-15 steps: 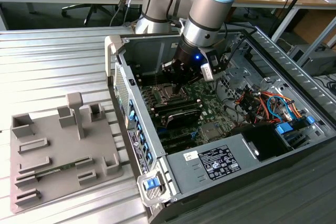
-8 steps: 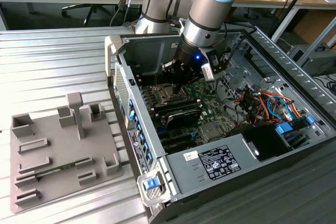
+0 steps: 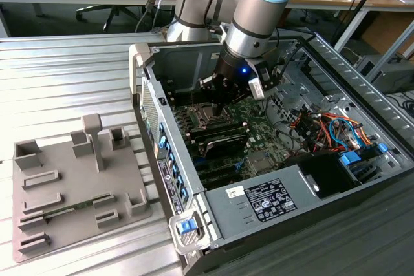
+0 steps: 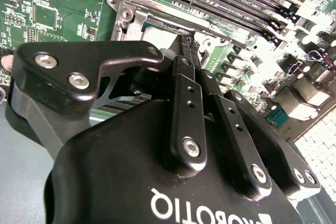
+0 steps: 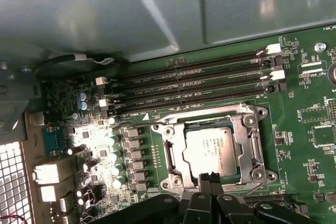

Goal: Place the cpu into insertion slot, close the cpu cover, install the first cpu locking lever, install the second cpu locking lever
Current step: 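Install the first cpu locking lever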

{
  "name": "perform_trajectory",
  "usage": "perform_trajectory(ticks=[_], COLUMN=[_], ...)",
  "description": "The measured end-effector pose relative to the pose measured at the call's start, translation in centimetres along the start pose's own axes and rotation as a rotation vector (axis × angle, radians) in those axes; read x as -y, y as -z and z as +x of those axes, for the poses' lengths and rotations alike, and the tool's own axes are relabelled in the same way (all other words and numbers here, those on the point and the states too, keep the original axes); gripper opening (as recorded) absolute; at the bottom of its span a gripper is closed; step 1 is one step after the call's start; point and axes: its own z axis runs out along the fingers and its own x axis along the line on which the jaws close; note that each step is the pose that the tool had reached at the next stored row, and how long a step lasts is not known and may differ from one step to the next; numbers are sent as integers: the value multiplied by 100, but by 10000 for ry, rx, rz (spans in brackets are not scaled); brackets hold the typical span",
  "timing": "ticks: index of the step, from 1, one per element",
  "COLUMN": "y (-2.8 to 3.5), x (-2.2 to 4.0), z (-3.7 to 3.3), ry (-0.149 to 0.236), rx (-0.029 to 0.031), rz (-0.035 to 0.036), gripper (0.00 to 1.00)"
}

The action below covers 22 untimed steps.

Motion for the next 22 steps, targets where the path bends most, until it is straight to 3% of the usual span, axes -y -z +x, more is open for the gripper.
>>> perform_trajectory(ticks=[15,19,22], y=[0,0,0], x=[0,0,0], z=[0,0,0], ry=[383,959,1075], rx=[12,30,34], rz=[27,68,76], gripper=[11,11,11])
